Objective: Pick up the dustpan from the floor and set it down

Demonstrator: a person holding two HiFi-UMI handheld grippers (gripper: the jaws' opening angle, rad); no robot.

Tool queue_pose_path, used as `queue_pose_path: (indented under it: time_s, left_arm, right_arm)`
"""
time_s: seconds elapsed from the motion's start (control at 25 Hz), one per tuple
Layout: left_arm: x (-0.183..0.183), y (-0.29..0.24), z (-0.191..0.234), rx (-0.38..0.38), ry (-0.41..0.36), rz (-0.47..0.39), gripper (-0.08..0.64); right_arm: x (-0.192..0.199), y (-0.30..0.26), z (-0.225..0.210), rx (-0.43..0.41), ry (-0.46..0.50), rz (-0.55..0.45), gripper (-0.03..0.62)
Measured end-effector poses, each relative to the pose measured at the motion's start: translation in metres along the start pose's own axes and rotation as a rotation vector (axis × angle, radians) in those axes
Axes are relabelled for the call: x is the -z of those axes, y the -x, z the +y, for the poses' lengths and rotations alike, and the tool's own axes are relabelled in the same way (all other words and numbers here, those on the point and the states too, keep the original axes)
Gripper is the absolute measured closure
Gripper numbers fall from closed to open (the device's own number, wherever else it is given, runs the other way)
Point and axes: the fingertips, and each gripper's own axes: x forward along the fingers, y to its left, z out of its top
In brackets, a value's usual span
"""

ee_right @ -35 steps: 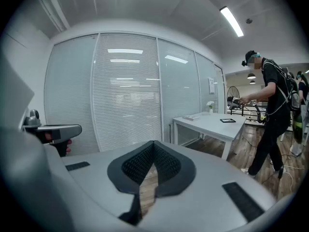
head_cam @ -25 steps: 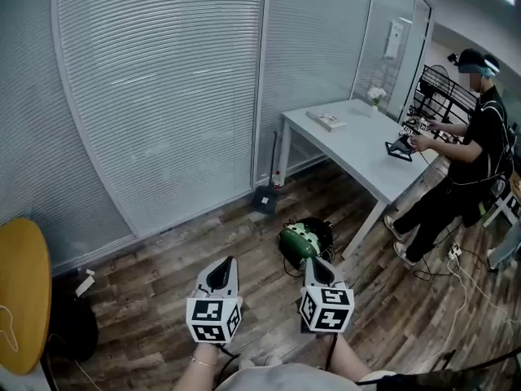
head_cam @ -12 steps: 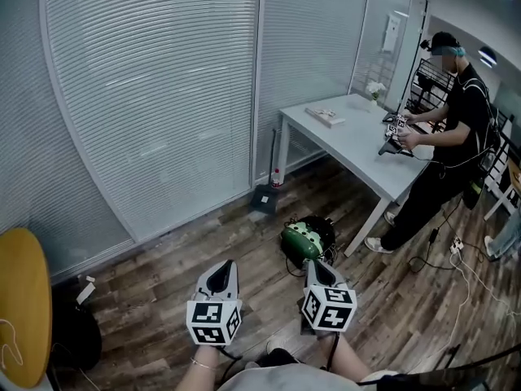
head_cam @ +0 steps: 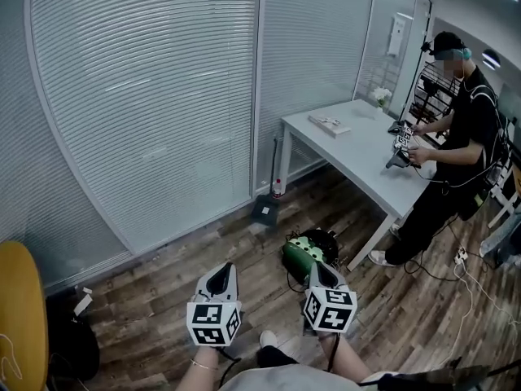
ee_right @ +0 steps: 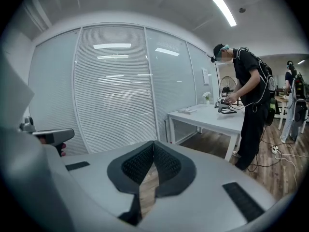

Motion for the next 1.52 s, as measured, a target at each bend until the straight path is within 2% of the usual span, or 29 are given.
queue_pose_path:
  time_s: [0.24,0.52,0.68,1.0,1.28,1.52]
  left_arm:
    - [-0.026,-0.063,0.015,-0.017,-0.007,-0.02,0.543]
    - [-0.039,-0.136,0.031,-0.04,-0.004,-0.029,0.543]
    - [-0.04,-0.161,0.039,-0.062,0.006,-0.023,0.543]
    - [-0.025,-0.196,0.058,-0.079,0.019,0.047,0.543]
    - [-0.02,-0.246,0.075,-0.042,0.01,0.071,0.543]
    - [-0.043,-0.315,0.1,0.001,-0.009,0.053,0.543]
  right_arm:
    - [-0.033,-0.062,-0.015,-0.003,0.014,0.002,0.56]
    - [-0.058,-0.138,-0.032,-0.026,0.019,0.018,0.56]
    - [-0.064,-0.171,-0.04,-0.032,0.02,0.033,0.56]
    - [-0.056,-0.213,-0.04,-0.043,0.029,0.09,0.56]
    - [-0.055,-0.252,-0.056,0.015,0.008,0.111,0.56]
    - [-0.081,-0.306,-0.066,0.069,-0.008,0.1,0.56]
